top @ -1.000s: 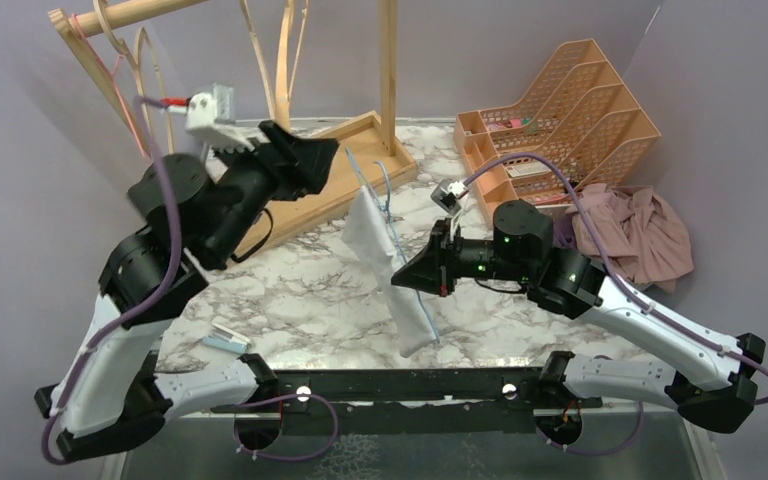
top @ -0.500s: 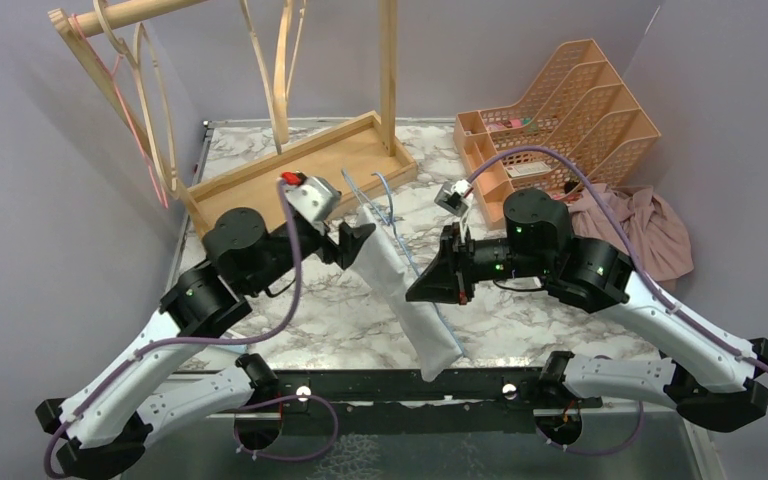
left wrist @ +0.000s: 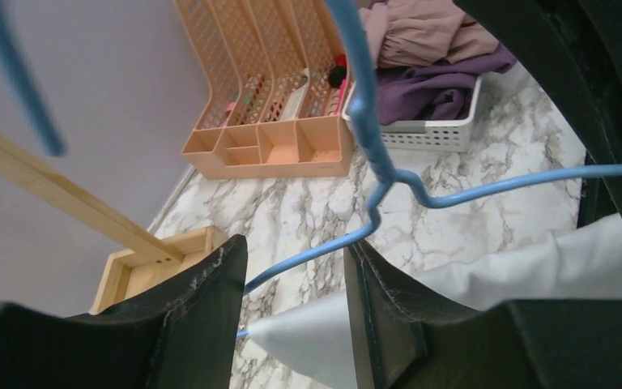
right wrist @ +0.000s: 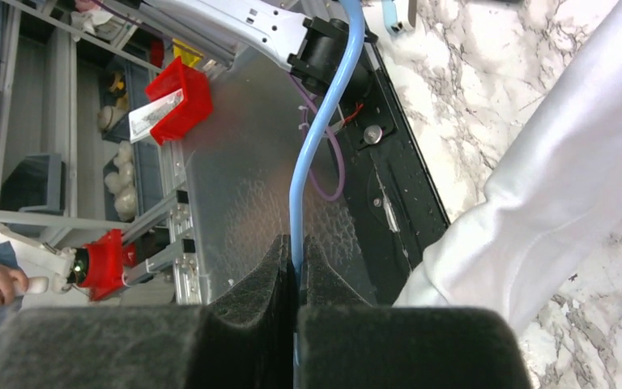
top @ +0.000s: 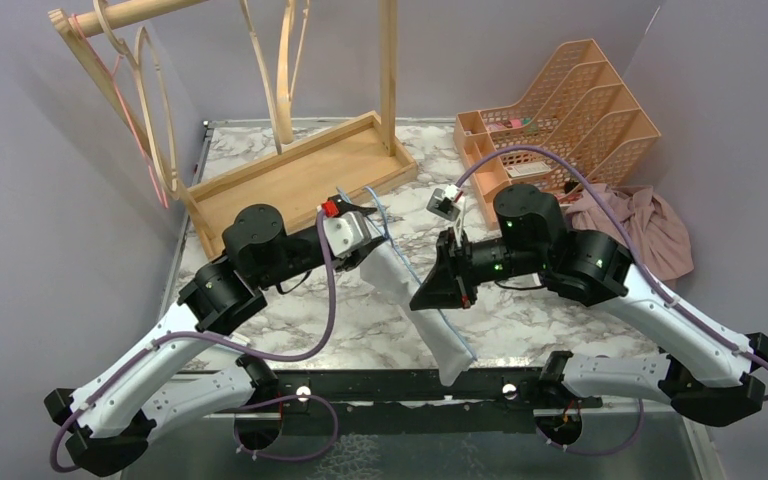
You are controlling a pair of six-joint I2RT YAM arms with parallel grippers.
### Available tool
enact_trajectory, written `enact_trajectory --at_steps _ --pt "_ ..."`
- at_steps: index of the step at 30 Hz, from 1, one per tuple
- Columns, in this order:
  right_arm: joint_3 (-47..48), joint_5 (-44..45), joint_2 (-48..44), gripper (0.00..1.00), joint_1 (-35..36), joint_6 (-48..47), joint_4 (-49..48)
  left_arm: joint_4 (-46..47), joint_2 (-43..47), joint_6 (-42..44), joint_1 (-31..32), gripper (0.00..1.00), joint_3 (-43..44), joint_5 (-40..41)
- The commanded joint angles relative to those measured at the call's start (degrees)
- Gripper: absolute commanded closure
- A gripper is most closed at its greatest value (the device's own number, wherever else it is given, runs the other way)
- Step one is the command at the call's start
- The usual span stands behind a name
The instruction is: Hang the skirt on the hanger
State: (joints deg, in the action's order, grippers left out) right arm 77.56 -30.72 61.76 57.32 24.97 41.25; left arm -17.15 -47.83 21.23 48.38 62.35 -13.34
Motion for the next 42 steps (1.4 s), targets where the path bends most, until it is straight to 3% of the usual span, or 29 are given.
enact_trajectory --at_steps 1,3,5,8,9,12,17,24,28,34,42 --pt "5.6 -2.5 0.7 0.99 0.2 -2.7 2.9 3.0 -0.7 2.1 0.0 0.52 -1.8 -8.6" --pt "6.3 -3.5 0.9 0.99 0.2 -3.0 3.4 3.7 -0.9 2.6 0.0 0.55 -2.2 -9.3" --pt "6.8 -4.5 1.4 0.99 0.2 -3.4 4.2 4.3 -1.2 3.5 0.0 0.63 -2.0 -10.1" --pt "7.7 -3.5 2.1 0.99 0.2 -3.7 5.7 3.8 -1.8 5.4 0.0 0.98 -0.9 -10.6" --pt "8.0 -2.8 2.3 0.99 0.2 -3.7 6.0 3.8 -1.7 5.9 0.0 1.00 -0.9 -10.4" --pt "8.1 0.9 2.2 0.97 0.2 -3.7 6.2 3.7 -1.3 7.1 0.0 1.00 -1.8 -8.0" --pt "7.2 9.6 1.1 0.76 0.1 -4.7 6.8 4.2 0.2 7.2 0.0 1.00 -2.5 -0.4" --pt "7.9 17.1 2.5 0.70 0.2 -8.9 8.8 7.3 1.1 7.3 0.0 1.00 -2.8 8.7" --pt "8.2 22.0 2.6 0.69 0.2 -10.4 10.1 8.3 1.8 11.8 0.0 1.00 -3.1 10.2" --pt "8.7 25.8 0.8 0.48 0.1 -11.6 9.7 5.2 1.9 21.0 0.0 1.00 -2.8 14.0" --pt "7.6 27.7 -1.3 0.40 0.2 -14.6 11.1 2.7 -0.2 25.5 0.0 1.00 0.4 16.9"
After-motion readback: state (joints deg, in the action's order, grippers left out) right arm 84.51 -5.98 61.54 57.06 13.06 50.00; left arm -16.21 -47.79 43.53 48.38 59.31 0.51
